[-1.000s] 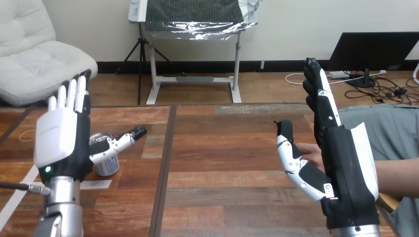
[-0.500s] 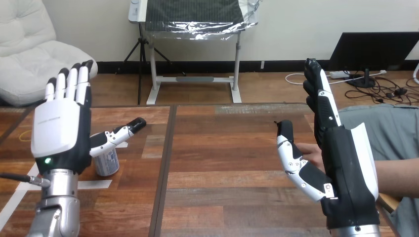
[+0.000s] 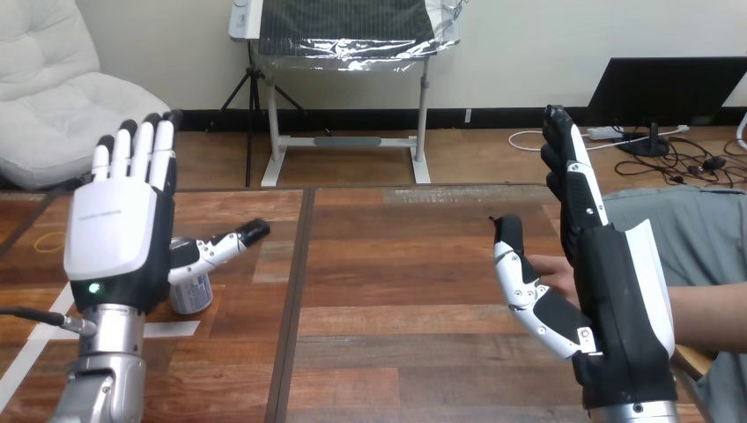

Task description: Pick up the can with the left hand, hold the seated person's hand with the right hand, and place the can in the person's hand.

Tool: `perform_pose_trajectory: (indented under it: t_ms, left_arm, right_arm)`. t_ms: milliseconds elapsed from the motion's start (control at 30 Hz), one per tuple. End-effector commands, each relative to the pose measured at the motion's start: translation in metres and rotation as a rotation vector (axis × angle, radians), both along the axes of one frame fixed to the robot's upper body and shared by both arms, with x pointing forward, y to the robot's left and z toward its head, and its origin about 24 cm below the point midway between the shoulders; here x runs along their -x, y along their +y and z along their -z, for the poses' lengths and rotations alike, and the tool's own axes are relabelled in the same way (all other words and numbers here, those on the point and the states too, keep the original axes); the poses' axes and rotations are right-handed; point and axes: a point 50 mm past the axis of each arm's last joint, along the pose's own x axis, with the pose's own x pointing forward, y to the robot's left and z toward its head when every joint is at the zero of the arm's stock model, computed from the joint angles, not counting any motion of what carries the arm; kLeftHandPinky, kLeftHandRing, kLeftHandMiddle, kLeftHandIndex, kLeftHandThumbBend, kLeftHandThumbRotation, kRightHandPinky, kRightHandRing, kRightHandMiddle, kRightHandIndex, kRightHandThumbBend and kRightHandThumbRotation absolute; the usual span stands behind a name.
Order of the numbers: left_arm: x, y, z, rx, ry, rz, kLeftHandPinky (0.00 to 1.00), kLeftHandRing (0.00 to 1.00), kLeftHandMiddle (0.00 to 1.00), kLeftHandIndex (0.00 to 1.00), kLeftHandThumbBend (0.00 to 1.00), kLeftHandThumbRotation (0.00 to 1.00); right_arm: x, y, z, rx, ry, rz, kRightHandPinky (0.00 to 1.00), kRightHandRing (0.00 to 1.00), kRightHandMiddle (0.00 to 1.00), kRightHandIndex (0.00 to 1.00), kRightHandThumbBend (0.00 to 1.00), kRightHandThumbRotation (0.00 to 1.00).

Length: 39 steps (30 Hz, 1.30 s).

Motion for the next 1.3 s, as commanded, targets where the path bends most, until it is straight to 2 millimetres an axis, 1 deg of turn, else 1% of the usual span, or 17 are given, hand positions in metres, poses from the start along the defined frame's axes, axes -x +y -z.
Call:
perform_pose_trajectory:
  t_ms: [0, 567, 900, 1000, 1067, 1100, 1200, 1267]
  left_arm:
    - [-0.0158, 0.0003, -0.0217, -0.051, -0.07, 0.018, 1.0, 1.0, 1.0, 1.0, 0.9, 1.0]
    - [-0.015, 0.0003, -0.0196, -0.034, -0.063, 0.022, 1.0, 1.0, 1.0, 1.0, 0.92, 1.0]
    - [-0.0153, 0.0017, -0.0177, 0.056, -0.059, 0.013, 1.0, 1.0, 1.0, 1.0, 0.95, 0.99]
    - [-0.0157, 0.0024, -0.0169, 0.108, -0.058, 0.003, 1.0, 1.0, 1.0, 1.0, 0.97, 0.97]
    - [-0.016, 0.0027, -0.0164, 0.141, -0.056, -0.003, 1.0, 1.0, 1.0, 1.0, 0.98, 0.94]
    - [-0.0161, 0.0028, -0.0161, 0.186, -0.056, -0.005, 1.0, 1.0, 1.0, 1.0, 0.99, 0.93]
    - [-0.0162, 0.0033, -0.0155, 0.276, -0.06, -0.005, 0.99, 0.99, 0.99, 1.0, 0.99, 0.87]
    - [-0.0163, 0.0037, -0.0153, 0.318, -0.062, -0.004, 0.97, 0.98, 0.98, 0.99, 1.0, 0.82]
  right_arm:
    - [-0.003, -0.0003, -0.016, -0.004, -0.087, 0.001, 1.0, 1.0, 1.0, 1.0, 0.08, 0.0]
    - [-0.0031, -0.0009, -0.0158, -0.003, -0.085, -0.001, 1.0, 1.0, 1.0, 1.0, 0.08, 0.0]
    - [-0.0031, -0.0009, -0.0156, 0.001, -0.076, -0.001, 1.0, 1.0, 1.0, 1.0, 0.08, 0.0]
    - [-0.0032, -0.0008, -0.0157, 0.002, -0.076, -0.004, 1.0, 1.0, 1.0, 1.0, 0.08, 0.0]
    - [-0.0032, -0.0009, -0.0158, 0.002, -0.077, -0.005, 1.0, 1.0, 1.0, 1.0, 0.09, 0.0]
    - [-0.0032, -0.0009, -0.0158, 0.002, -0.076, -0.004, 1.0, 1.0, 1.0, 1.0, 0.09, 0.0]
    - [-0.0032, -0.001, -0.0158, 0.004, -0.074, -0.002, 1.0, 1.0, 1.0, 1.0, 0.09, 0.0]
    - [-0.0031, -0.001, -0.0159, 0.005, -0.073, -0.002, 1.0, 1.0, 1.0, 1.0, 0.09, 0.0]
